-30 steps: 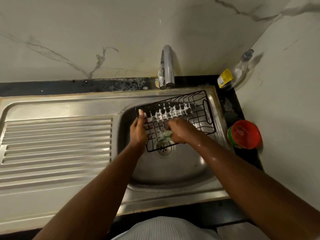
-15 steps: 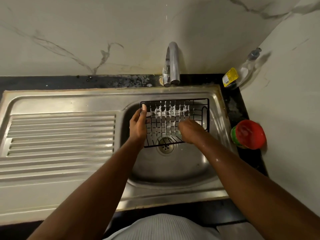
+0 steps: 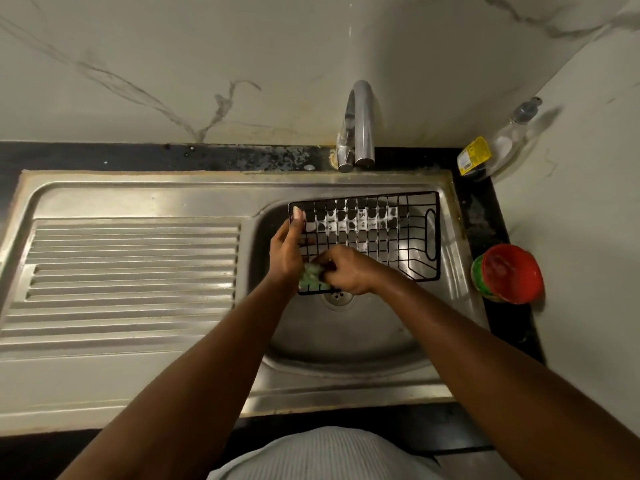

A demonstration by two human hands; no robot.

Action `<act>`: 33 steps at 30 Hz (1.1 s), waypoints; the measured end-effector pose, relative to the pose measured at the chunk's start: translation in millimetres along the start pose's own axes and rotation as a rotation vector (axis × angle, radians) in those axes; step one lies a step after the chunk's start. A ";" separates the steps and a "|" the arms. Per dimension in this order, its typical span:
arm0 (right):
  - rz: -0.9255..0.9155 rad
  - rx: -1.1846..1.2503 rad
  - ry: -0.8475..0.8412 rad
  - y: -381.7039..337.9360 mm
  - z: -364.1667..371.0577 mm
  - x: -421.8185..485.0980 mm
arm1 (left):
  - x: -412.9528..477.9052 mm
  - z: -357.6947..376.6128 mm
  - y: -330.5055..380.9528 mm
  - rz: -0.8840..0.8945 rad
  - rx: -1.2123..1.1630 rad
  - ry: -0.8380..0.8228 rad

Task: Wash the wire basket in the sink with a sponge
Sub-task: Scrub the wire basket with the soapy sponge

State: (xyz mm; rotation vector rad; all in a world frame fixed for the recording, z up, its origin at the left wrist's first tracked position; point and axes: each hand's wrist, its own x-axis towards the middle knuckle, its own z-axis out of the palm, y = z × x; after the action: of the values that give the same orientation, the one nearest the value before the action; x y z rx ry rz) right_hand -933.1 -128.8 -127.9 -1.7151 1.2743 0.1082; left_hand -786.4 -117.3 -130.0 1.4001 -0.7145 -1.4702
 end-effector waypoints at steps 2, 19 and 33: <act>-0.038 0.028 -0.064 -2.8 -5.6 -5.4 | -0.6 1.0 -1.3 0.017 0.007 0.015; -0.096 -0.141 -0.114 8.0 -13.2 -7.3 | 1.3 -14.3 5.3 0.044 0.165 0.000; -0.032 -0.258 -0.093 11.7 -24.2 -11.3 | 7.9 -15.6 5.8 0.067 0.129 -0.034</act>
State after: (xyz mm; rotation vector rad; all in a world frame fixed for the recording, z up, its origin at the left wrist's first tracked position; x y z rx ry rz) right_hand -957.9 -138.4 -116.0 -1.9244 1.2037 0.3424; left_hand -769.0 -123.6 -130.7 1.4368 -0.8823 -1.4201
